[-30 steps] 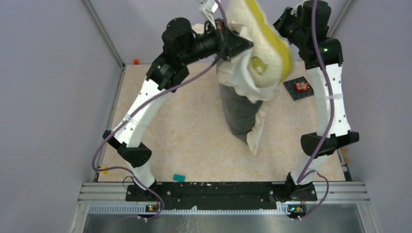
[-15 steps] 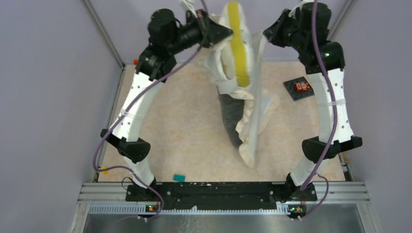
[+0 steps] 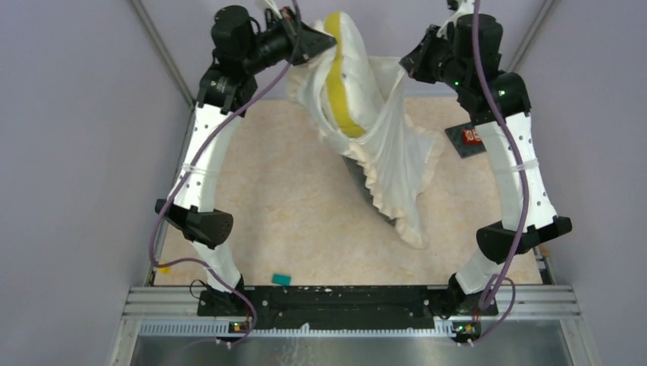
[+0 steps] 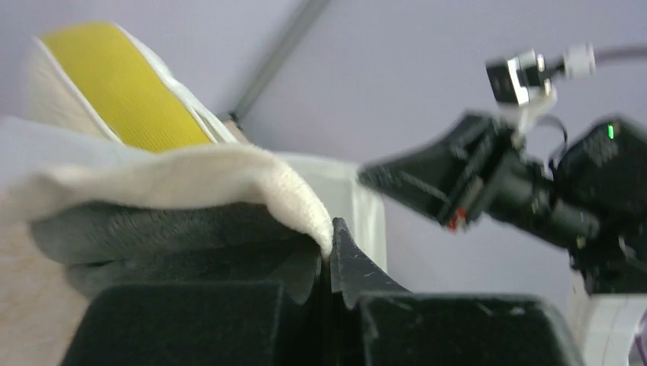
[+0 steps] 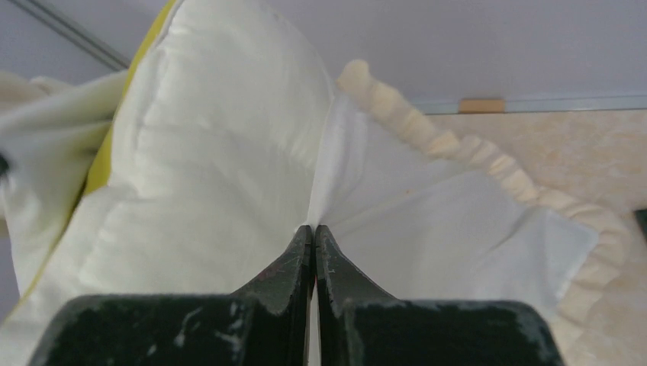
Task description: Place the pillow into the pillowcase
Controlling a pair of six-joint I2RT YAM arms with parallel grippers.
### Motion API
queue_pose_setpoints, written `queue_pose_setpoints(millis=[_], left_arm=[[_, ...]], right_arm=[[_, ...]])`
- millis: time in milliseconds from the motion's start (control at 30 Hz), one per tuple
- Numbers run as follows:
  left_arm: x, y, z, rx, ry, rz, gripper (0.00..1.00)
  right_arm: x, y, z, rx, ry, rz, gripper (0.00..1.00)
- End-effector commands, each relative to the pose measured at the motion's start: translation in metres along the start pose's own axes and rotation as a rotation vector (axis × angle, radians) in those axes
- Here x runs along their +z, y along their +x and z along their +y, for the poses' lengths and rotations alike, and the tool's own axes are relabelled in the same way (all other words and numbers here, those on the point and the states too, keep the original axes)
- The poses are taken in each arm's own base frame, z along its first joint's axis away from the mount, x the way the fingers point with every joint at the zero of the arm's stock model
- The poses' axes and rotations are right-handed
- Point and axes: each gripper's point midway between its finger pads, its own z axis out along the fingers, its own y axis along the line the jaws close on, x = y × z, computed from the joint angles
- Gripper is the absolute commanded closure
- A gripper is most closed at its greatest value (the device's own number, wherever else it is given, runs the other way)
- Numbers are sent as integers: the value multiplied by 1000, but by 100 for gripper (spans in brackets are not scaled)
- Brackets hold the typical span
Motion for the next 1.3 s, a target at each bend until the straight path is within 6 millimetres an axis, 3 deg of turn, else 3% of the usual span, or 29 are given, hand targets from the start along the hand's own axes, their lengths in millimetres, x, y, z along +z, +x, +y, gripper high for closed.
queue_pose_setpoints(millis=[0,33,167,233,300,400,467,533,567,633,700,800,833,867,900,933,1000,1067,1200,1267], left_arm=[[7,38,-86,116,211,72,100],[7,37,-86,118,207,68,100],[-10,-11,-42,75,93,-34,100],[-10,-15,-23,39,69,-28,100],[1,9,-24,13,101,53,100],[22,65,-30,31,82,177,100],[24,90,-26,44,56,233,100],[14,98,1,55,-57,250,100],[5,100,24,58,-143,247,100],[-23,102,70,32,-281,224,100],[-57,109,127,21,-470,197,100],[-110,139,185,-4,-689,198,100],[-126,154,199,-16,-738,204,95],[-143,168,212,-32,-789,211,83],[-164,195,229,-59,-851,241,77],[-178,208,238,-72,-887,246,70],[-201,229,250,-88,-925,259,44],[-211,235,251,-92,-944,261,35],[-204,233,237,-105,-867,244,19],[-199,231,242,-114,-865,212,14]], right_arm=[[-26,-81,-17,38,7,-225,100],[-24,-77,-12,45,-20,-206,100],[-23,-43,32,-14,-78,-156,100],[-25,-33,41,-33,-90,-145,100],[-23,-39,30,-44,-41,-169,100],[-23,-63,14,-9,-34,-191,100],[-16,-70,7,5,-28,-194,100],[-14,-65,14,11,-57,-173,100],[-11,-55,21,9,-73,-149,100],[-6,-25,41,-25,-100,-97,100],[4,18,61,-46,-139,-28,100],[15,92,80,-37,-193,80,100],[20,121,81,-28,-208,130,100],[24,146,80,-20,-212,175,100],[30,175,76,-17,-206,229,100],[34,201,72,-18,-203,282,100],[39,246,65,-11,-202,367,100],[42,280,55,-4,-189,434,100],[42,301,50,-10,-195,482,100],[42,302,47,-36,-183,486,100]])
